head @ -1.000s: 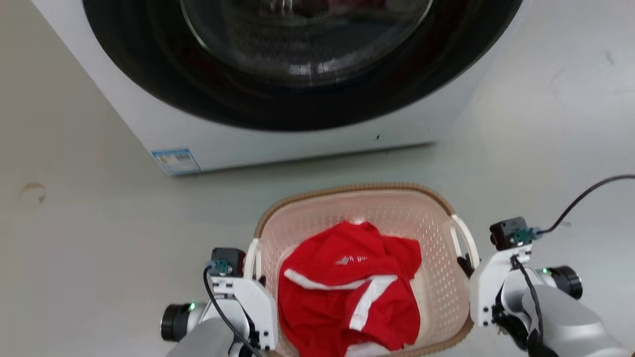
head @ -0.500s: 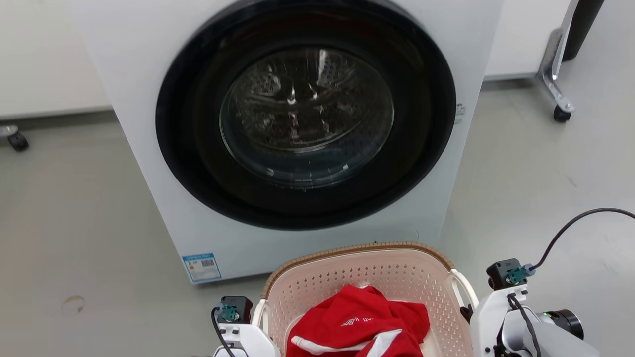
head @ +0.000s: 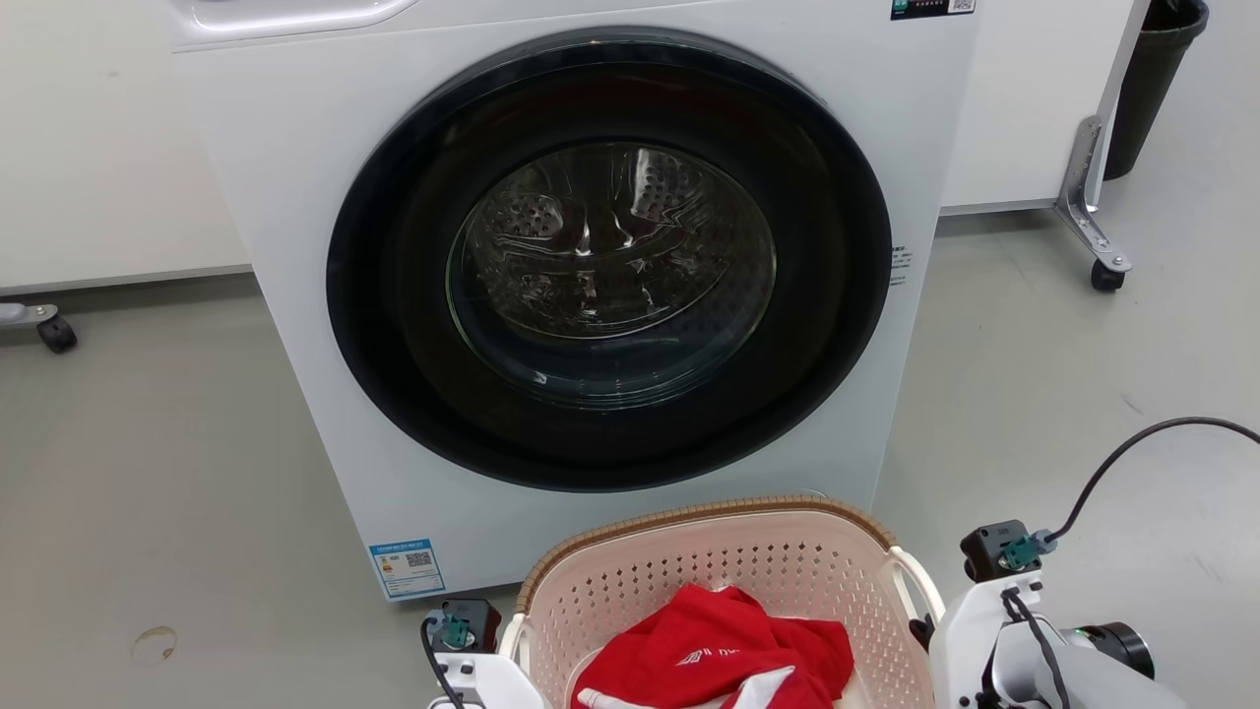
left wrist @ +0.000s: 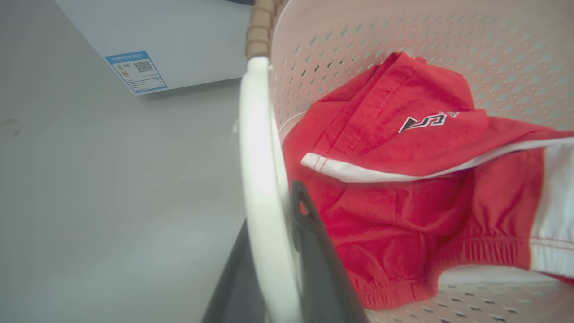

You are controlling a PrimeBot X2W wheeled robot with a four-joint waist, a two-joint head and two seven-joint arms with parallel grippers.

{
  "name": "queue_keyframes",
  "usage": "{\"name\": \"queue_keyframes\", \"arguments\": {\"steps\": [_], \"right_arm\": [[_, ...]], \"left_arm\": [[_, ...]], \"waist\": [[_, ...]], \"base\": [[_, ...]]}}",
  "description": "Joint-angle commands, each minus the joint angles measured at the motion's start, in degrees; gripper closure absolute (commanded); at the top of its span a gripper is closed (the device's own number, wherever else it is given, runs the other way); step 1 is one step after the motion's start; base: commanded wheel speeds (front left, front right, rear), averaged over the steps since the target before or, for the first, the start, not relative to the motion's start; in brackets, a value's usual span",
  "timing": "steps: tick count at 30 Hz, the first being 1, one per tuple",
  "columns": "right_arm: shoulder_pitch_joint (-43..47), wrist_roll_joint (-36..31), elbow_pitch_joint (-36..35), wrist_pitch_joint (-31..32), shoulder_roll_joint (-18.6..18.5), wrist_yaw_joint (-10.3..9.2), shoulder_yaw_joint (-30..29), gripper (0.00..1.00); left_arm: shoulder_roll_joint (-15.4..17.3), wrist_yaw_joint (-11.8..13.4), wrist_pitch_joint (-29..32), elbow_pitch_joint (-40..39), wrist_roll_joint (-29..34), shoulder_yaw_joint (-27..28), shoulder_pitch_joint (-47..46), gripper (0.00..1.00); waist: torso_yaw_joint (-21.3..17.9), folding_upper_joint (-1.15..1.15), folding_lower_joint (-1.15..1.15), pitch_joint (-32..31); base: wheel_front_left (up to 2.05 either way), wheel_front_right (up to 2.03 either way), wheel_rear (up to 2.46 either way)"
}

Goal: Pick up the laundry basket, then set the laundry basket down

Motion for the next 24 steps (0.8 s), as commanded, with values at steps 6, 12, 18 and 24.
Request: {"name": "queue_keyframes", "arguments": {"steps": [6,12,18,24], "right_arm": [[-2.4,0.9,1.1,-1.6,-3.4,-0.59,1.0,1.00],[-2.8,1.9,1.1,-2.5,-3.4,-0.59,2.0,1.00],[-4.1,2.6,0.8,-4.9,-3.4,-0.59,2.5,1.00],[-5.8,3.1,0.8,-8.9,-3.4,-0.59,2.8,1.00]], "left_arm": [[2.5,-1.1,-0.1,0.2,-0.6,-0.7,-0.9,1.00],[2.5,-0.8,-0.5,-0.3,-1.7,-1.8,-1.1,1.00],[2.5,-0.1,-1.6,-0.2,-2.9,-2.3,-2.2,1.00],[2.5,1.1,-4.7,0.8,-3.3,-2.2,-5.3,1.00]], "waist": [[-0.1,0.00,0.01,0.1],[-0.2,0.00,0.01,0.2],[-0.5,0.00,0.01,2.0],[-0.6,0.00,0.01,6.2]], "base": [[0.00,0.00,0.00],[0.00,0.00,0.00],[0.00,0.00,0.00],[0.00,0.00,0.00]]}}
